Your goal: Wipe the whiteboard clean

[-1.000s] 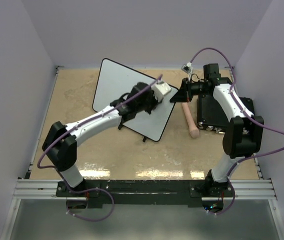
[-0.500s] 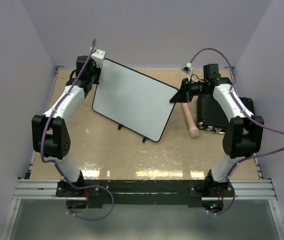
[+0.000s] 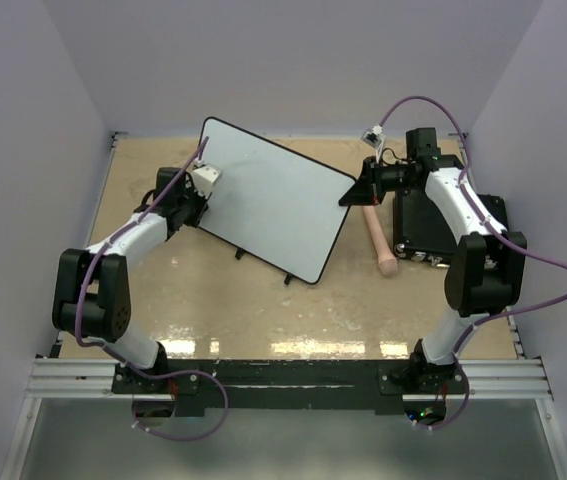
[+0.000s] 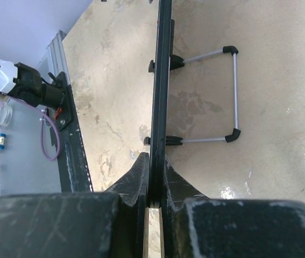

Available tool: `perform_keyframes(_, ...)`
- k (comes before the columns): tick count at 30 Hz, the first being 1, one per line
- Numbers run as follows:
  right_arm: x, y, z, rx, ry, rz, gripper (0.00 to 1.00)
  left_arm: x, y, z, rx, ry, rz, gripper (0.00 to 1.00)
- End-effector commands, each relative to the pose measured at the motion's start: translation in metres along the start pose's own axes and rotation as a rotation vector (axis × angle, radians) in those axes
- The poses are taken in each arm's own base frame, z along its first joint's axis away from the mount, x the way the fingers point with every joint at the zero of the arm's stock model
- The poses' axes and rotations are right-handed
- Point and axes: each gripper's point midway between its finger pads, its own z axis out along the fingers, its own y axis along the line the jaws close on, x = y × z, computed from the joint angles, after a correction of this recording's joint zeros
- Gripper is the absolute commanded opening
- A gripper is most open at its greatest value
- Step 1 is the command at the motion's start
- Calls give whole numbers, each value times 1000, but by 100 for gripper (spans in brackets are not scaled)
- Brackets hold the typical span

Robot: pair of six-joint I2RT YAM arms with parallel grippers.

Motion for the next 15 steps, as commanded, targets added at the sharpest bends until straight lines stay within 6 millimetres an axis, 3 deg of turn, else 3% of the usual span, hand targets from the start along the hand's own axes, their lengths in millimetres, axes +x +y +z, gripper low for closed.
perform_keyframes(1,-11,2,2,-10,-16,-114,0,-83,26,-15,-56,-220,-8,0)
perform_keyframes(3,-10,1,3,-11,-13,-109,0,-109,38,-14,-81,-266,-26,0)
perform_keyframes(4,-10,0,3,-11,-13,-109,0,-136,49,-12,-99,-306,-26,0)
perform_keyframes(7,-10,-1,3,-13,-11,-106,0,-179,71,-8,-137,-369,-43,0)
perform_keyframes(9,-10,-1,4,-13,-10,-105,0,-195,74,-7,-132,-395,-47,0)
perform_keyframes(12,-13,-1,2,-3,-12,-114,0,-198,70,-5,-107,-392,-19,0)
perform_keyframes(15,-14,0,2,-2,-13,-119,0,-173,49,-5,-49,-357,13,0)
